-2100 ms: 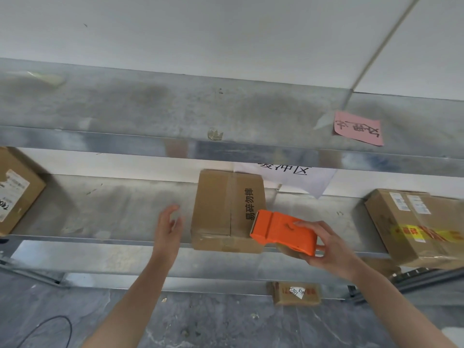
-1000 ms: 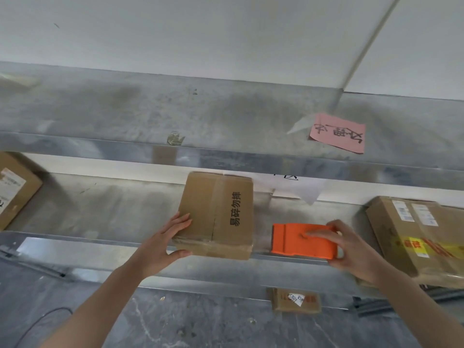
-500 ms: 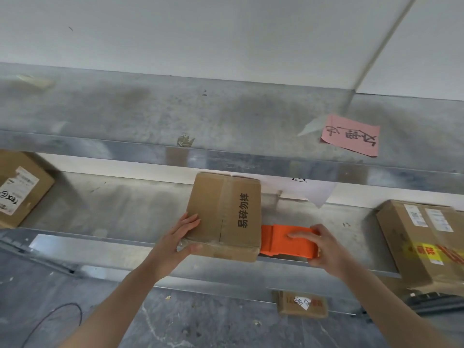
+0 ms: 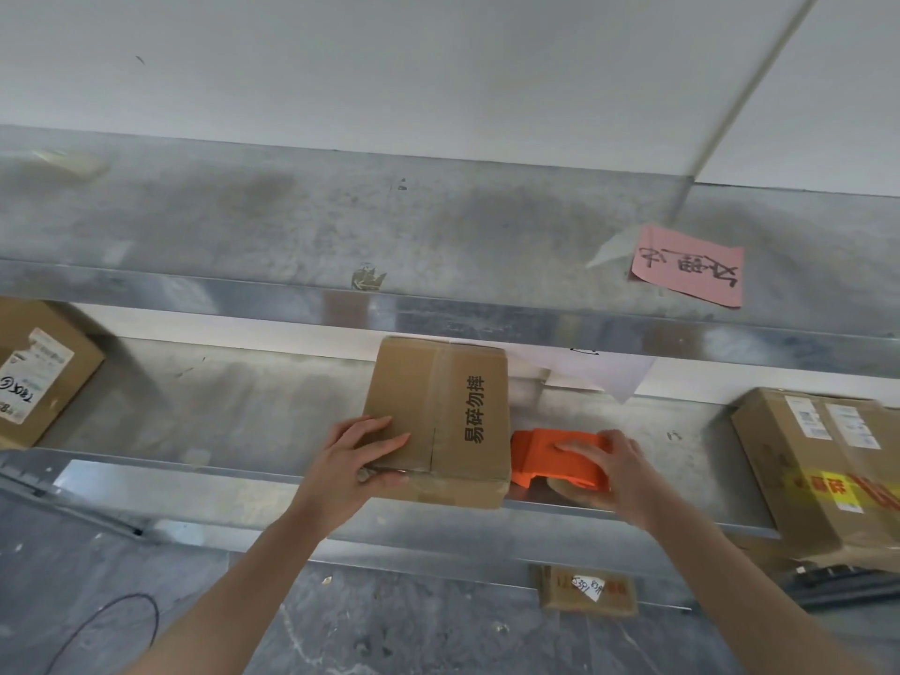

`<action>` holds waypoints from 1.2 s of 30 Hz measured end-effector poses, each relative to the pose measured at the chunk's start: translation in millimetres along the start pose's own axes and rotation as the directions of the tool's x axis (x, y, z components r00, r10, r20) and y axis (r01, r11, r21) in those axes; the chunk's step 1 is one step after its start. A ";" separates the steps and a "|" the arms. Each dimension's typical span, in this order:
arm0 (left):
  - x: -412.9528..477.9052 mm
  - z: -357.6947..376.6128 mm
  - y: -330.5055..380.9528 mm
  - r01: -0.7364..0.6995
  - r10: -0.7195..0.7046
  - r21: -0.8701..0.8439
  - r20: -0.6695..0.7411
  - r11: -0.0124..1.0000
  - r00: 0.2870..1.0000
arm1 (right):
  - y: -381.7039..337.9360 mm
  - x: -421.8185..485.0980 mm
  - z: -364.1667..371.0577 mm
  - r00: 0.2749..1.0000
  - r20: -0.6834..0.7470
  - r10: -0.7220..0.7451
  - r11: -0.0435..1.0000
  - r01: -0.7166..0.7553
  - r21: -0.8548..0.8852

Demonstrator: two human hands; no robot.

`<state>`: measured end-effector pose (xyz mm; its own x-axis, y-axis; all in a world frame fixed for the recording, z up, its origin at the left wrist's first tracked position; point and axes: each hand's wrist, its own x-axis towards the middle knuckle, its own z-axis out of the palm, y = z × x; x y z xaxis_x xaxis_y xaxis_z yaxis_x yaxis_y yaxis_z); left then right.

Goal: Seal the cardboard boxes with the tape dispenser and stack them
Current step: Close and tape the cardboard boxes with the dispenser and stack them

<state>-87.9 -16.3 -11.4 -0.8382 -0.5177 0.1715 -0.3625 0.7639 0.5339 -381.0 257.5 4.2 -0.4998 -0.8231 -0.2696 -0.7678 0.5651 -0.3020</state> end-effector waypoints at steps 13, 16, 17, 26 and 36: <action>3.3 10.0 -7.7 -0.064 0.059 -0.071 -0.076 0.995 0.995 | -108.0 6.2 56.0 0.923 -0.372 -0.096 0.850 0.271 0.452; 5.1 7.1 -3.7 -0.048 0.044 -0.105 -0.040 0.993 0.998 | -117.2 1.9 58.1 0.934 -0.354 -0.056 0.823 0.244 0.513; 4.9 2.1 -2.9 -0.037 0.037 -0.140 0.000 0.989 0.999 | -119.1 0.0 53.8 0.941 -0.334 -0.061 0.852 0.223 0.473; 10.6 -43.9 -38.1 -0.077 0.157 -0.231 0.348 0.970 0.924 | -87.7 -6.1 27.7 0.977 -0.191 -0.098 0.905 0.167 0.392; 8.9 -30.0 -30.9 0.195 -0.011 -0.544 0.323 0.816 0.946 | -106.6 2.2 36.6 0.952 -0.293 0.093 0.834 0.086 0.545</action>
<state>-71.9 -56.0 -1.5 -0.9209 -0.3736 -0.1113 -0.2380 0.3126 0.9196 -285.6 197.5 2.3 -0.6648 -0.7468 -0.0169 -0.4644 0.4309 -0.7737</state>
